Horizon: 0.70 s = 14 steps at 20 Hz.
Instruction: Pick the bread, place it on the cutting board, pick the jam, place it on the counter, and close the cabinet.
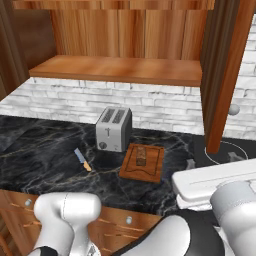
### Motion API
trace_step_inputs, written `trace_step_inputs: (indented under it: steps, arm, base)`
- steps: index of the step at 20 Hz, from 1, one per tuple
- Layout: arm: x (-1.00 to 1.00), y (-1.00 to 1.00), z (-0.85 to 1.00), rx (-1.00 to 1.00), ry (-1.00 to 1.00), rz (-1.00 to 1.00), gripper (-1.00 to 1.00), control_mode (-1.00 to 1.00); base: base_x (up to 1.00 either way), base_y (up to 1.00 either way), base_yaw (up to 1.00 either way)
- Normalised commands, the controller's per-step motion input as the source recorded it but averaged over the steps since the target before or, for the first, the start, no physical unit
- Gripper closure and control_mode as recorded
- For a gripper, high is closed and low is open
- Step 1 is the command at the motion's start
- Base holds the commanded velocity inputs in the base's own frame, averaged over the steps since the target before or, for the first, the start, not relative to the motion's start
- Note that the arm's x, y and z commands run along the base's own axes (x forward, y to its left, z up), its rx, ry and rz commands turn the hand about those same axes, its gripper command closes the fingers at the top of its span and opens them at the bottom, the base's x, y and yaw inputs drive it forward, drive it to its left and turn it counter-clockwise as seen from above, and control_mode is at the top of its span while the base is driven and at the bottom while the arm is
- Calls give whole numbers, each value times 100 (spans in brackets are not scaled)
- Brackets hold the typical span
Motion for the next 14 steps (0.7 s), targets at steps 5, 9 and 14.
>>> trace_step_inputs:
  steps: [5,9,14]
  arm:
    - [7,0,0,0,0,4,-100,-100]
    - [21,0,0,0,0,2,-100,-100]
    - [24,0,0,0,0,2,-100,-100]
  base:
    - [0,0,0]
    - [0,0,0]
    - [0,0,0]
